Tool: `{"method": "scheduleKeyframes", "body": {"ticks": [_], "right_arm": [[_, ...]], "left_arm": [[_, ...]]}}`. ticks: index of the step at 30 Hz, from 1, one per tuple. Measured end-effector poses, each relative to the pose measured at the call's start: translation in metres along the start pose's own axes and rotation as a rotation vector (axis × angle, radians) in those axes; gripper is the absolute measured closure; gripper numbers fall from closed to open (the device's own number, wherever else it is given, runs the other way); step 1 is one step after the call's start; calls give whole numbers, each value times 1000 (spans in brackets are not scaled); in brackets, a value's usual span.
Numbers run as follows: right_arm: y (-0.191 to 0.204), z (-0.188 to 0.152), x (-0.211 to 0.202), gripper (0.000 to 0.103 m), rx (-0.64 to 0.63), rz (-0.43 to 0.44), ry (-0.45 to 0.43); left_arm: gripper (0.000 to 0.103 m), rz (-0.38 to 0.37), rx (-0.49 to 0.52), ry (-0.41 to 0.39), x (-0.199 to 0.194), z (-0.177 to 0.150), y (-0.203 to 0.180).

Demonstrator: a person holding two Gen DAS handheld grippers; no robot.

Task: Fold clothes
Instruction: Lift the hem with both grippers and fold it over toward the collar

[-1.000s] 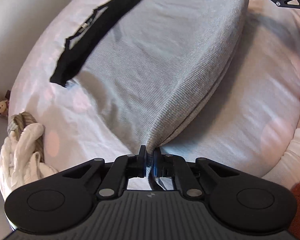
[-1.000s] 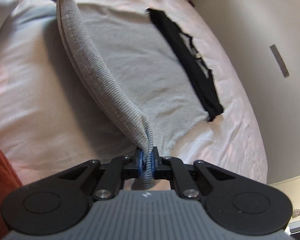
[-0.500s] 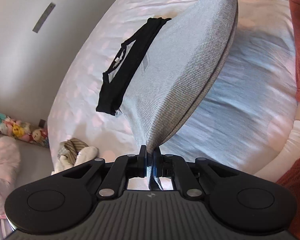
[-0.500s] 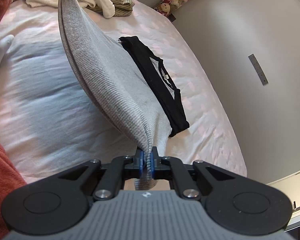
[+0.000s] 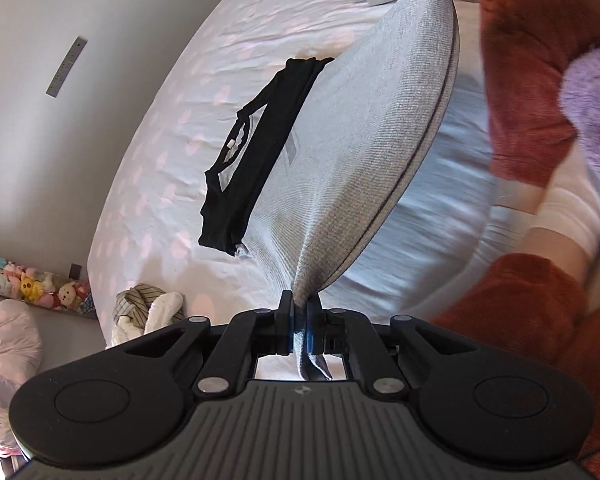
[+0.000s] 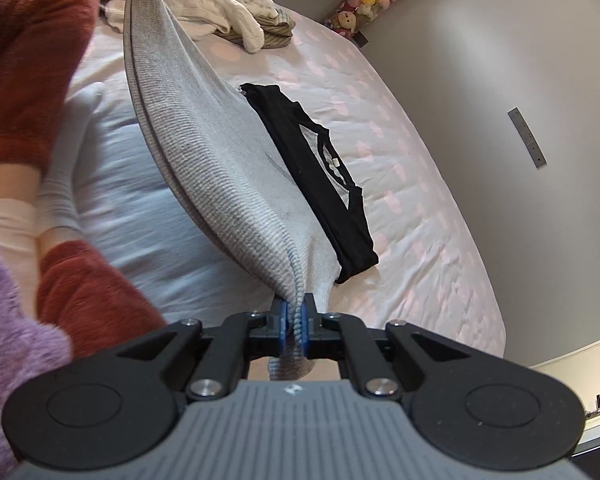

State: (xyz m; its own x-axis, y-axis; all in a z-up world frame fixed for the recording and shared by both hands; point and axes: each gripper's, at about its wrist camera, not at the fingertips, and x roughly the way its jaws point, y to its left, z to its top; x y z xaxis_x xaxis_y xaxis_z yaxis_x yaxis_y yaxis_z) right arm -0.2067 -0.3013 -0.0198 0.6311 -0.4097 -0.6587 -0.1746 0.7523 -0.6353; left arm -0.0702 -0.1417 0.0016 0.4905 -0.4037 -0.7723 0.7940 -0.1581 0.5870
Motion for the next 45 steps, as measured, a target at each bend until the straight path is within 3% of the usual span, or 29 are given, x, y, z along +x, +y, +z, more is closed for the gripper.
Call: {"method": "scheduleKeyframes", "body": {"ticks": [10, 14, 26, 33, 41, 45], "right_arm": [[27, -15, -63, 95, 5, 24, 9], [30, -17, -78, 95, 22, 25, 3], [9, -10, -66, 95, 25, -12, -28], [-28, 7, -26, 95, 40, 5, -34], [-76, 29, 52, 95, 83, 26, -10], [-95, 38, 101, 95, 91, 54, 15]], "left_arm": [[100, -79, 0, -29, -57, -11, -25], [100, -78, 18, -33, -71, -12, -32], [100, -17, 82, -12, -52, -1, -21], [99, -10, 47, -12, -14, 16, 27], [99, -18, 3, 2, 50, 42, 85], [99, -59, -17, 35, 94, 53, 107]]}}
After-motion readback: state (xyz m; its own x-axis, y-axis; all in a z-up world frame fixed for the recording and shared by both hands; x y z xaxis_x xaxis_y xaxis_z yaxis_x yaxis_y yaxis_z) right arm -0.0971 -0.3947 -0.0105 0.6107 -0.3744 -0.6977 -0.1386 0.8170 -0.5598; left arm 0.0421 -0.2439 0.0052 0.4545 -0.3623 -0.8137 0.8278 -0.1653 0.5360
